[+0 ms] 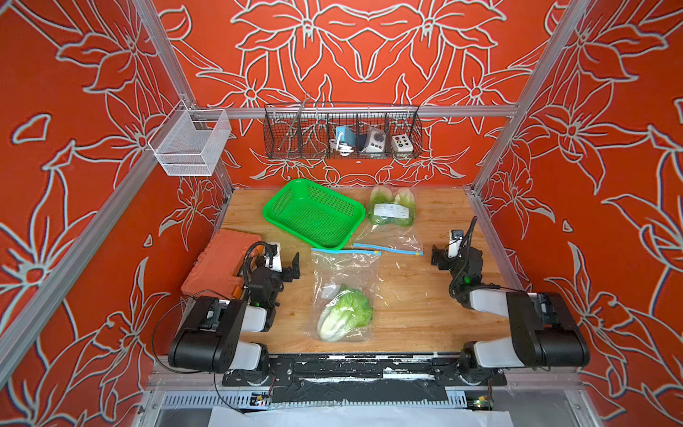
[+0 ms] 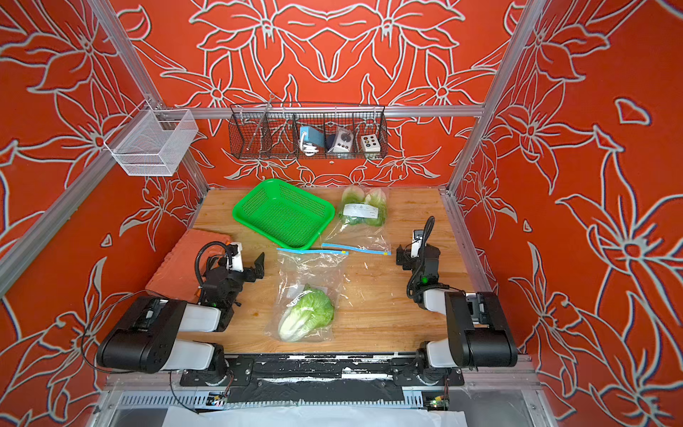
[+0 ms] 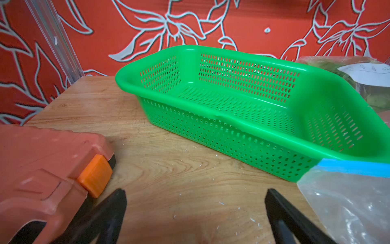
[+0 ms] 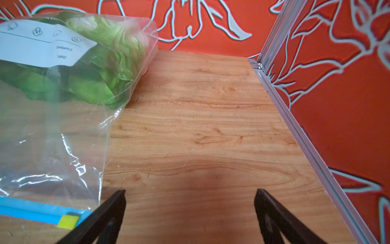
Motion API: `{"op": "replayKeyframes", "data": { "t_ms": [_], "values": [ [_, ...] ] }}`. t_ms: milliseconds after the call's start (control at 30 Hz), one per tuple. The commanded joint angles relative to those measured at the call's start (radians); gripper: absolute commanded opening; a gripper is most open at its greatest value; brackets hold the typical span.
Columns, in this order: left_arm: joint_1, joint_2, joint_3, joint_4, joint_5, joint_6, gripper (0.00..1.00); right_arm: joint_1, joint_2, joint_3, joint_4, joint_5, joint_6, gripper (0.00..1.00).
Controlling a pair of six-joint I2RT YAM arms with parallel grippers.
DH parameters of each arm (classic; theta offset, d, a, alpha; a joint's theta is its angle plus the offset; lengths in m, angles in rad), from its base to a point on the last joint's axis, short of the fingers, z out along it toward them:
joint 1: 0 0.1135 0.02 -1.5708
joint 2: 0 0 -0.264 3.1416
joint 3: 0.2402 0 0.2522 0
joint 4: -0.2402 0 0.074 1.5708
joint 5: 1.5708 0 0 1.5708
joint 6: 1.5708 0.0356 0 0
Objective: Open the zip-top bag and take out the chinese cabbages
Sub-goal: Adjust the zipper food storage bag at the center of the board.
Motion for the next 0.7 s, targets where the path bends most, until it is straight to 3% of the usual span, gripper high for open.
{"op": "replayKeyframes", "data": {
  "t_ms": [0, 667],
  "values": [
    [0.005, -0.001, -0.002, 0.036, 0.009, 0.012, 0.99, -0.004, -0.002, -0.011, -0.005, -0.003, -0.013, 0.97],
    [0.012, 0.001, 0.004, 0.026, -0.012, -0.004, 0.99, -0.004, -0.002, -0.011, -0.002, -0.003, -0.013, 0.97]
  ]
}}
